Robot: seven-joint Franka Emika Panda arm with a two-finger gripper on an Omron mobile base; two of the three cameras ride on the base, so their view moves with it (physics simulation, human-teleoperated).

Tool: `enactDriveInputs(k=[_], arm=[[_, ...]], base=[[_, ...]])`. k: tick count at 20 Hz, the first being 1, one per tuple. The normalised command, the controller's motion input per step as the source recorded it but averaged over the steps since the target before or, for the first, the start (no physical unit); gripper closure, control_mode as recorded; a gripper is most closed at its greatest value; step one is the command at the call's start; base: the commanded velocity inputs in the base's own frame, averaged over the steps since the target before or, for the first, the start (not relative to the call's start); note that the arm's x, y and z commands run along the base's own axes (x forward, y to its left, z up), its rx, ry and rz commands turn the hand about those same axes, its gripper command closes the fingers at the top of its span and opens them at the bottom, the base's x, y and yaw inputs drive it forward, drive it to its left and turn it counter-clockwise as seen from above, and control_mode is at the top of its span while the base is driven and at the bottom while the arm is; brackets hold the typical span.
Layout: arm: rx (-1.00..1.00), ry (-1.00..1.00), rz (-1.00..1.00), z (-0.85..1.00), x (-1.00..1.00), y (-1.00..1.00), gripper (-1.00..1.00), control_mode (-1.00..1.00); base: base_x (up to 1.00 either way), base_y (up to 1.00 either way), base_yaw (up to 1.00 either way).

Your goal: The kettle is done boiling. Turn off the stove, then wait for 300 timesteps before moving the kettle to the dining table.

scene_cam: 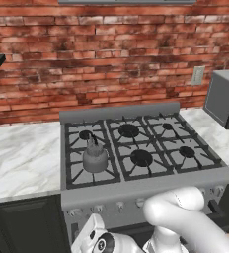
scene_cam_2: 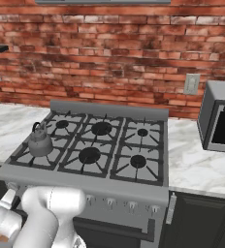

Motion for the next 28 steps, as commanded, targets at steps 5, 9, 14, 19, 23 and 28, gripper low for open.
enactDriveInputs(k=[5,9,14,19,23,28], arm=[[0.00,-0.02,0.00,-0.16,0.15,0.08,-1.00,-1.00],[0.00,0.00,0.00,-0.07,0.21,0.22,-1.00,-1.00],[0.00,0.00,0.00,-0.07,0.21,0.20,-1.00,-1.00],[0.00,-0.01,0.00,-0.01,0.05,0.01,-1.00,-1.00],[0.00,-0.06,0.00,0.00,0.00,0.00,-1.00,-1.00],[0.00,-0.06,0.00,0.00,0.00,0.00,-1.00,-1.00]], base=[[0.00,0.00,0.00],[0.00,0.00,0.00],[0.00,0.00,0.00],[0.00,0.00,0.00],[0.00,0.00,0.00],[0.00,0.00,0.00]])
